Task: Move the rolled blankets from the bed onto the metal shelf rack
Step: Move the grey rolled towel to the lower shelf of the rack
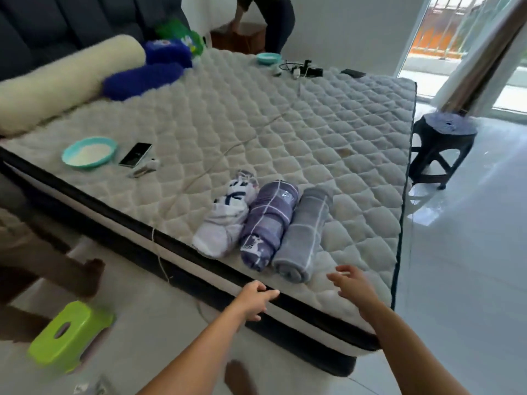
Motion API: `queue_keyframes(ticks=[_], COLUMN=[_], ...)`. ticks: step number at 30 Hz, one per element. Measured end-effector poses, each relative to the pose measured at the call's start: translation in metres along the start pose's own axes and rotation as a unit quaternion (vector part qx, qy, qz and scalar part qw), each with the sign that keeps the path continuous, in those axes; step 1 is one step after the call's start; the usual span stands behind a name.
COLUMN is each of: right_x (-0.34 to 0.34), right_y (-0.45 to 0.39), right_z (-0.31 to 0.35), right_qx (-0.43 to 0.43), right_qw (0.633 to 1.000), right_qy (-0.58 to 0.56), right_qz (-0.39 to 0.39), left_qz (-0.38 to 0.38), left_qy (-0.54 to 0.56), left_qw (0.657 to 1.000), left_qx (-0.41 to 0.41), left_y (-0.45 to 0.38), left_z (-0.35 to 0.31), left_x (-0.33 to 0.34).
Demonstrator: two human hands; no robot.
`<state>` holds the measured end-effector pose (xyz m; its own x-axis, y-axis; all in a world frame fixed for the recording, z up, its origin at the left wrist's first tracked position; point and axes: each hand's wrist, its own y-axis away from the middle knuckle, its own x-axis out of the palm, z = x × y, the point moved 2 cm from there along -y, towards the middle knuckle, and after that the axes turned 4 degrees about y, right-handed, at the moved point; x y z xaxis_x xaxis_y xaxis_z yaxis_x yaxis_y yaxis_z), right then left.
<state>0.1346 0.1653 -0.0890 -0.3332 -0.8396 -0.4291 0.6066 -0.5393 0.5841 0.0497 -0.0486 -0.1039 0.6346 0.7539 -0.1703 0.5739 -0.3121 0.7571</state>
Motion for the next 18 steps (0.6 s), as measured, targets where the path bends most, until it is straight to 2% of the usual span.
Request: queue_keyframes(ticks=[5,11,15,18], right_x=[0.010,0.031,0.044,0.052], right_y=[-0.062,-0.135,-0.172,-0.199], right_z=[0.025,0.066,0.082,0.076], right_qx=[0.035,0.092,0.122,0.137], right_qw=[0.999,0.995,0.991,0.988], right_qy=[0.032,0.028,-0.014,-0.019], right_qz=[-0.008,-0.001,-0.047,-0.071], left_qz=[0.046,0.132,0.171,0.192], left_qy=[0.085,0.175,0.191,0.187], left_qw=[0.993,0.954,0.927,0.916], left_qx=[-0.061,-0.203,-0.275,-0.299], left_y=[-0.070,-0.129,-0.160,-0.173], left_z=[-0.034,-0.063,-0.065,-0.060], left_x=[0.012,0.011,0.006,0.006])
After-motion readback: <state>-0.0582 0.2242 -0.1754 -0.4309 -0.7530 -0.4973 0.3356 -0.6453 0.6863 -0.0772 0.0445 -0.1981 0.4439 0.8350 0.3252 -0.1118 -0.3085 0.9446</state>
